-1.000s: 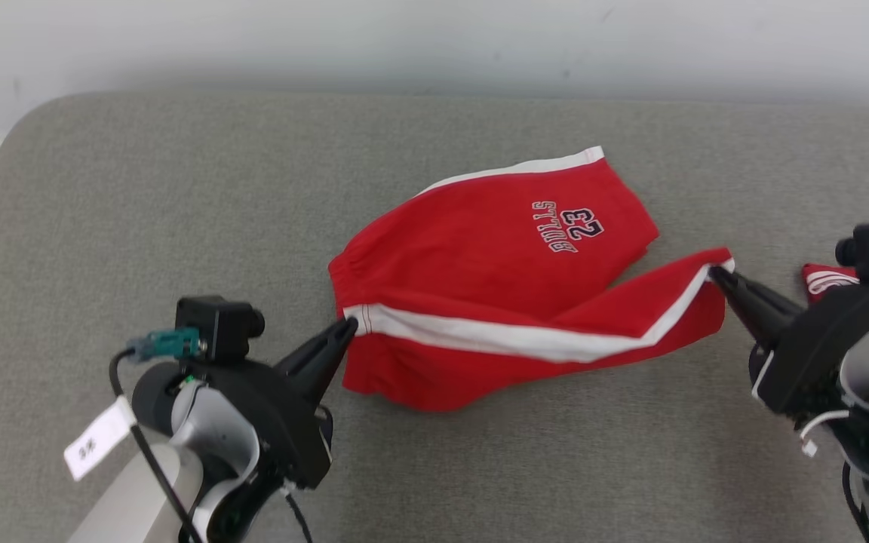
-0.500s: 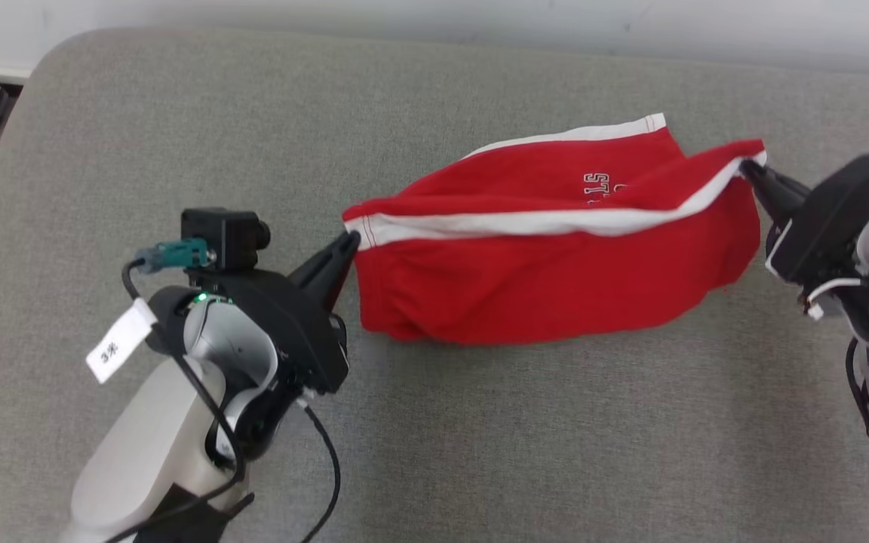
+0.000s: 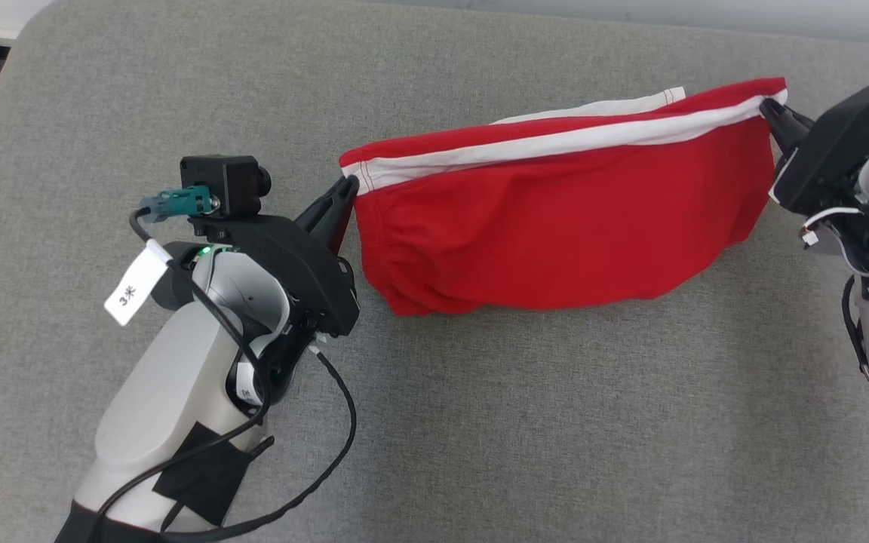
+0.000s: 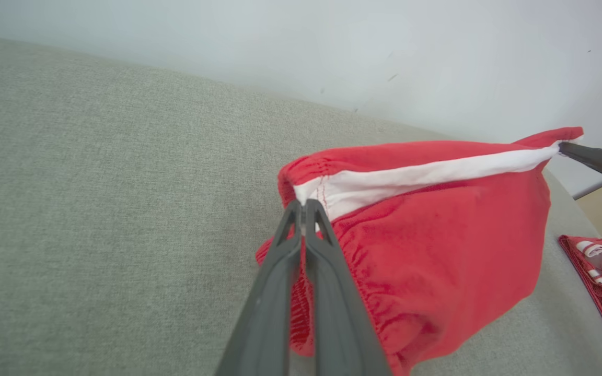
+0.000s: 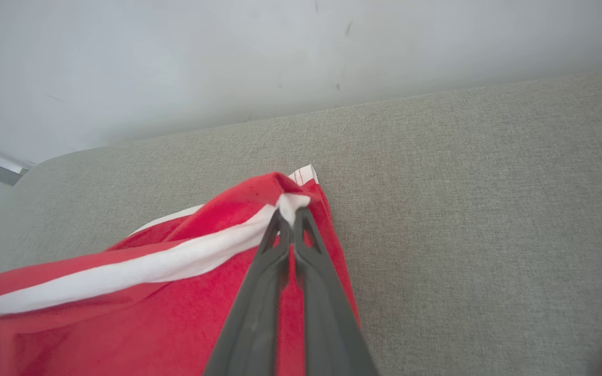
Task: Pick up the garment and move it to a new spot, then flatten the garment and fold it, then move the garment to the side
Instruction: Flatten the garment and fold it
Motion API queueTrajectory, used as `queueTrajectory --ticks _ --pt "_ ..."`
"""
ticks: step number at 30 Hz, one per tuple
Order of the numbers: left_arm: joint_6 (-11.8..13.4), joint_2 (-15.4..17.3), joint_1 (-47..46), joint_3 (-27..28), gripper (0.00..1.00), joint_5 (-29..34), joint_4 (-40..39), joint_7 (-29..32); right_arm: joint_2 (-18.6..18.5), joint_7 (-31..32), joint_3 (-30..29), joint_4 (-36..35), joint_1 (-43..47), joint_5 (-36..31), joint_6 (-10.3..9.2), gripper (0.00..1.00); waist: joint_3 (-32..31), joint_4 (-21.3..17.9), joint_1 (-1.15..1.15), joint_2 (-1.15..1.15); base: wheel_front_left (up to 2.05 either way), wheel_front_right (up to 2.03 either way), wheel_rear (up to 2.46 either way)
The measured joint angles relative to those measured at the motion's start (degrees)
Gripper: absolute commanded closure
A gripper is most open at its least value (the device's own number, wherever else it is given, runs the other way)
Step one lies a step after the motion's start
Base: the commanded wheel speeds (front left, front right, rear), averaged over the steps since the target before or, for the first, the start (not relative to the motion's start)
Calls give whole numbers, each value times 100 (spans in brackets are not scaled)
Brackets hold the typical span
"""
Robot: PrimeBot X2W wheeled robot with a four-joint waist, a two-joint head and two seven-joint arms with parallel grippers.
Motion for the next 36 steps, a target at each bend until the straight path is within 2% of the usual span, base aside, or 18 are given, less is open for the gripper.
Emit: queueTrajectory --ticks 14,15,16,17,18,29,36 --pt "-57 -191 -467 -23 100 199 801 -457 196 -628 96 916 -701 -102 9 100 182 63 0 0 0 0 0" --pt "-65 -212 -501 -36 81 199 875 -468 198 -682 99 993 -735 -134 12 99 199 67 0 0 0 0 0" --pt "-101 -226 -534 -42 61 201 931 -516 200 -727 99 1070 -766 -142 16 73 212 72 0 0 0 0 0" --pt "-100 -236 -555 -45 48 214 964 -558 203 -767 100 1151 -801 -144 29 11 221 77 0 0 0 0 0" --pt "-100 -246 -571 -46 0 240 1015 -584 215 -821 96 1188 -826 -144 45 0 227 81 0 0 0 0 0" --pt "-153 -269 -749 -71 0 316 1503 -920 254 -1427 66 1626 -978 -144 300 0 188 99 0 0 0 0 0" --pt "-253 -268 -756 -114 0 350 1736 -1117 187 -1628 137 1778 -961 -149 586 0 -22 93 0 0 0 0 0"
